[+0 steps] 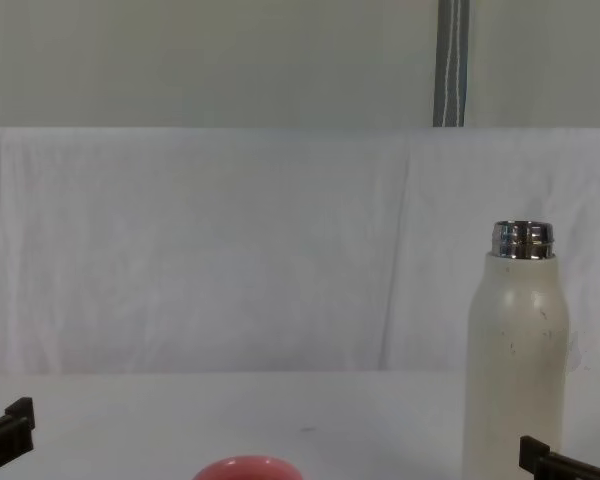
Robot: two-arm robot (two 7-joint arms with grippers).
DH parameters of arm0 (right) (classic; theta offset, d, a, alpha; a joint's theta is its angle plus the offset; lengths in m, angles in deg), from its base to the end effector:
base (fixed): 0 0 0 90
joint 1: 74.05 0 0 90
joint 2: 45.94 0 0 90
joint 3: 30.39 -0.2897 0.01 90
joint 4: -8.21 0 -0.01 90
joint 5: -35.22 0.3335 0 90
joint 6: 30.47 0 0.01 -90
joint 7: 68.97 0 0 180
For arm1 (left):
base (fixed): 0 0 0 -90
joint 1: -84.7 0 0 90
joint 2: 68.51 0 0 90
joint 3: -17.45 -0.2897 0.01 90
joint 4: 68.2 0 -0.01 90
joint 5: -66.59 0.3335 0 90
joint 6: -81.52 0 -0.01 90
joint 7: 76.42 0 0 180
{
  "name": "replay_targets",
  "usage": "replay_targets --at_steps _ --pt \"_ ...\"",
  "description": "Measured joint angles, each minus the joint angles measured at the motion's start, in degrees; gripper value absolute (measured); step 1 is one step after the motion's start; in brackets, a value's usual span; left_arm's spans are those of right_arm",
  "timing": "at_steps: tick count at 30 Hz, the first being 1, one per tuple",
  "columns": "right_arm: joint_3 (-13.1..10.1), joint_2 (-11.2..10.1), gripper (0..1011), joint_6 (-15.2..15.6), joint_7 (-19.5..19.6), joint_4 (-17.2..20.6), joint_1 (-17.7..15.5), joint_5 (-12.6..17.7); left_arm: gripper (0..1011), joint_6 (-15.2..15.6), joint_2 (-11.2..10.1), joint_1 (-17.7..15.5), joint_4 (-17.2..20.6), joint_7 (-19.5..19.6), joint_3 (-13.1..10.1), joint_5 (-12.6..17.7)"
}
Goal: Grasp the thermos with one hand and pour water into the cup lid.
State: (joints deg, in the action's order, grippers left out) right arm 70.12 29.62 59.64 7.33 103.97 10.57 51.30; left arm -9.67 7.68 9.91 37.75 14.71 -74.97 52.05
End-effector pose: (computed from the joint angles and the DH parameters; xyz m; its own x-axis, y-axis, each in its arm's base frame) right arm 0.3197 -0.0038 -0.3042 0.4248 -0.9033 -0.0599 0.9038 0.4269 -0.0286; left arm 0.2776 0.0349 -0.2851 0.1244 0.9917 -0.0326 -0.9921 0.1239 -0.0175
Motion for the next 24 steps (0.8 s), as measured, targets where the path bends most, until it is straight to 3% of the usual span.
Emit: replay_targets --at_steps 10,19,24 --pt "1.1 0.9 1001 -4.1 0.5 1.4 -2.3 -1.4 1001 0.0 0.0 0.0 0.0 0.0 0.0 0.0" --pt "3.4 2.1 1001 -5.1 0.4 1.7 -1.8 -3.4 1001 0.0 0.0 0.0 0.0 0.0 0.0 0.0" --pt "4.8 2.8 1001 -6.3 1.0 1.1 -0.8 -6.2 1001 0.0 0.0 0.0 0.0 0.0 0.0 0.0"
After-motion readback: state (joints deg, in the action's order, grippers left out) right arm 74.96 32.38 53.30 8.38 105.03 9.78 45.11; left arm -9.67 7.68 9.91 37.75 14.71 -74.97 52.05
